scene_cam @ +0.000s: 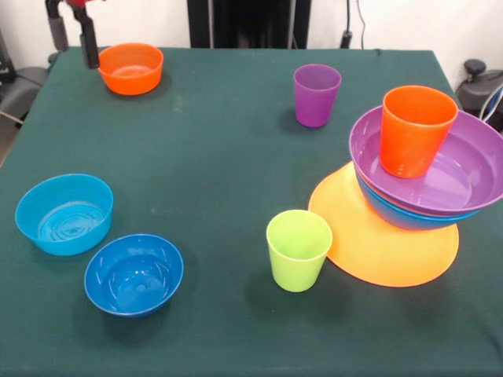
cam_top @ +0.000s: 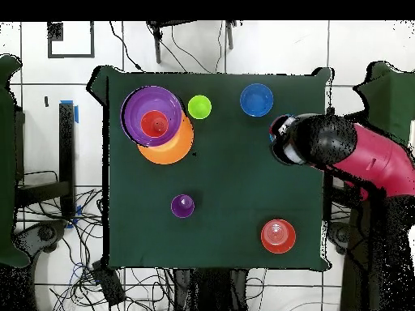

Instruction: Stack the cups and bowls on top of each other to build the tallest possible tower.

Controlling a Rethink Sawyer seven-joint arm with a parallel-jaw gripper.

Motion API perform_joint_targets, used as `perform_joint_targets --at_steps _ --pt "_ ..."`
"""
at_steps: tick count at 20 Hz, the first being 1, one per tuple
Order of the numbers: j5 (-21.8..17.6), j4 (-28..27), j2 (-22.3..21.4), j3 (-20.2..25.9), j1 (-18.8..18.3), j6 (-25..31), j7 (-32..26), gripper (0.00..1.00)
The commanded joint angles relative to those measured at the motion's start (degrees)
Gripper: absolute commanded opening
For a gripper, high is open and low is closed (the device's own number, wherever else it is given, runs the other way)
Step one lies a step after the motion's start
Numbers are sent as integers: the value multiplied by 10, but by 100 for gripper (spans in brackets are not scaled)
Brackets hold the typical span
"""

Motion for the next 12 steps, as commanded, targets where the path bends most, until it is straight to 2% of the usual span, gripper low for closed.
perform_joint_targets --at_steps 1,2,6,12 --pt "-57 -11 65 96 -9 -3 -175 100" --pt "-56 -1 64 93 -11 4 -167 100" --pt "-56 61 41 89 -25 -30 -137 100" --pt "-74 102 30 88 -41 -46 -132 100"
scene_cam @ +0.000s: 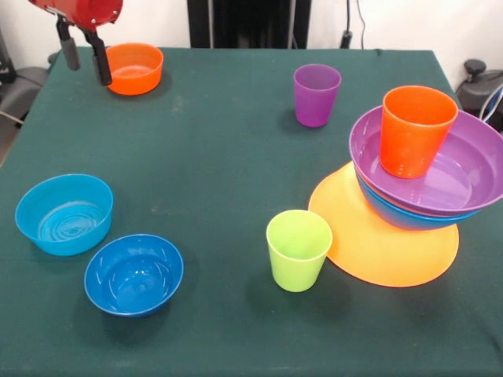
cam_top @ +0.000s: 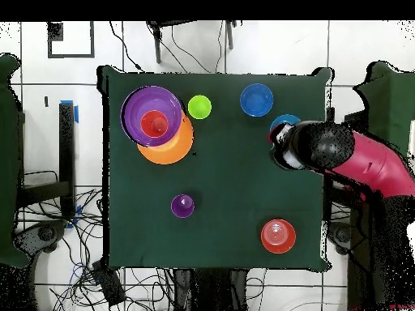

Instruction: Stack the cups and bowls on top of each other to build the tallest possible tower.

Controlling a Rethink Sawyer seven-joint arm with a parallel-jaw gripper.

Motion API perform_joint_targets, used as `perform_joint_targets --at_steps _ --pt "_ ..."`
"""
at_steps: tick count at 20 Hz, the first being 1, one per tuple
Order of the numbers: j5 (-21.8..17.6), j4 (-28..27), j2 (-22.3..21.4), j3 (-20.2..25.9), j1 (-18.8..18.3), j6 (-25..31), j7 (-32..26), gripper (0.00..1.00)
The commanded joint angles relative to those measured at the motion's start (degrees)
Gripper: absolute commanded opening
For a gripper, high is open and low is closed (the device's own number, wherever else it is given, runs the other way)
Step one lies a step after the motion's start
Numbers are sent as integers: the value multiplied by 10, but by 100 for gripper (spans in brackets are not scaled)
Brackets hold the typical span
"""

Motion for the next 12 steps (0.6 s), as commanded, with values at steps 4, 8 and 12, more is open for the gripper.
perform_joint_targets --at_steps 4,8,12 --pt "-71 87 14 59 -25 -29 -139 100" --pt "-83 110 9 62 -45 -9 -153 100" --pt "-100 138 -2 68 -69 -2 -172 100"
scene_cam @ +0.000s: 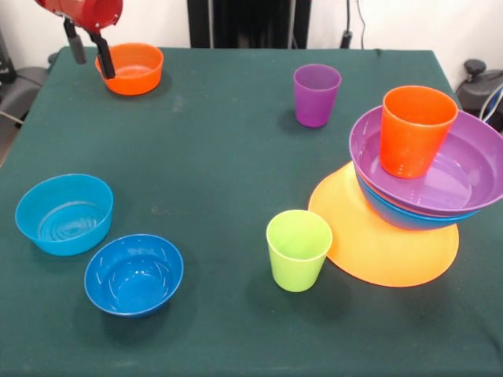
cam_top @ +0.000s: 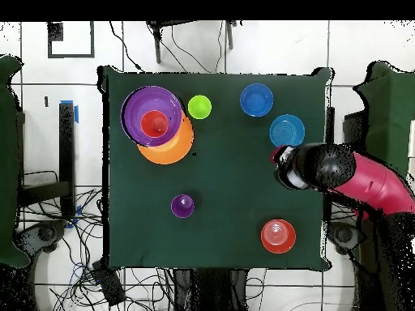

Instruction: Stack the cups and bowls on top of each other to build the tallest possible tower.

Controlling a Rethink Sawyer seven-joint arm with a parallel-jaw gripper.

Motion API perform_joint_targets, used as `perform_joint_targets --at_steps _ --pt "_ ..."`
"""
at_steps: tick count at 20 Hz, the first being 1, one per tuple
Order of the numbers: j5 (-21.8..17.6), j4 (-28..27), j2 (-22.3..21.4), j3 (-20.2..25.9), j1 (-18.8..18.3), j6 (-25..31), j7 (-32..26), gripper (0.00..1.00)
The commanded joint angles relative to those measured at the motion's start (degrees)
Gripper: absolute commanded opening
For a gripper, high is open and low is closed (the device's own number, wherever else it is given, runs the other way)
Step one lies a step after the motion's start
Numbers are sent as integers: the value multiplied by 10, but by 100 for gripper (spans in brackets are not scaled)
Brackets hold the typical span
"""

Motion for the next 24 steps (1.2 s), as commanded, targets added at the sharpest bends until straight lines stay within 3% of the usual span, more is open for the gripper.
perform_joint_targets --at_steps 1,10,17,24 --pt "-68 87 -2 55 -28 4 -171 100" --pt "-94 151 -8 70 -48 -15 -132 100" --pt "-108 165 5 79 -58 -35 -113 100" --pt "-147 168 29 65 -56 -61 -86 100"
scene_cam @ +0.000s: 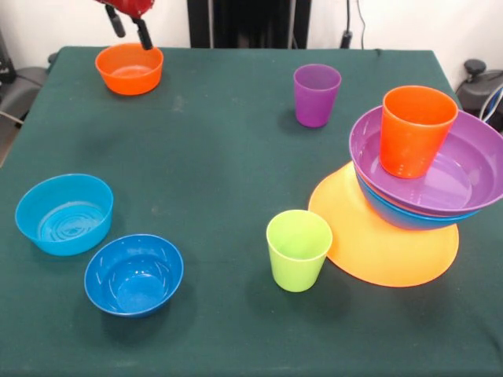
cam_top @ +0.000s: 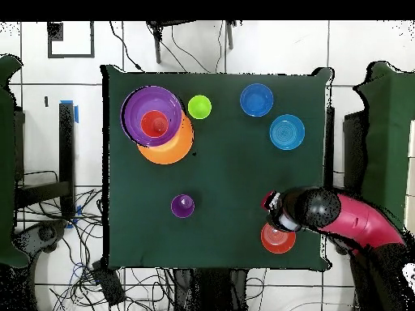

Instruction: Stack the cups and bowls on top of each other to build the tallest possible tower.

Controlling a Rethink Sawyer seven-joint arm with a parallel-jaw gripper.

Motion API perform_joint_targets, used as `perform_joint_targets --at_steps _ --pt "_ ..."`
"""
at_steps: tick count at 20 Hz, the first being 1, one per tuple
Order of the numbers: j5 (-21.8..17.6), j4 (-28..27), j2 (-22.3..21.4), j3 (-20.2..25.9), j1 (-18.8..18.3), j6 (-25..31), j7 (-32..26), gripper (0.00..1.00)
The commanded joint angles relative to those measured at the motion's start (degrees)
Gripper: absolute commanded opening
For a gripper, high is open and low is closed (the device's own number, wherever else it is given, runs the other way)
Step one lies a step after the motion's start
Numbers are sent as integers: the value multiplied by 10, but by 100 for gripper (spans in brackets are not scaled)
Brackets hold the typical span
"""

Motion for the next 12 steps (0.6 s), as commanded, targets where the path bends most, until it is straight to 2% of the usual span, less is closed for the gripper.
perform_joint_targets --at_steps 1,9,12 --pt "-69 31 39 37 9 -58 -85 100" --pt "-102 46 54 24 6 -82 -62 100" --pt "-116 52 72 14 11 -111 -38 100"
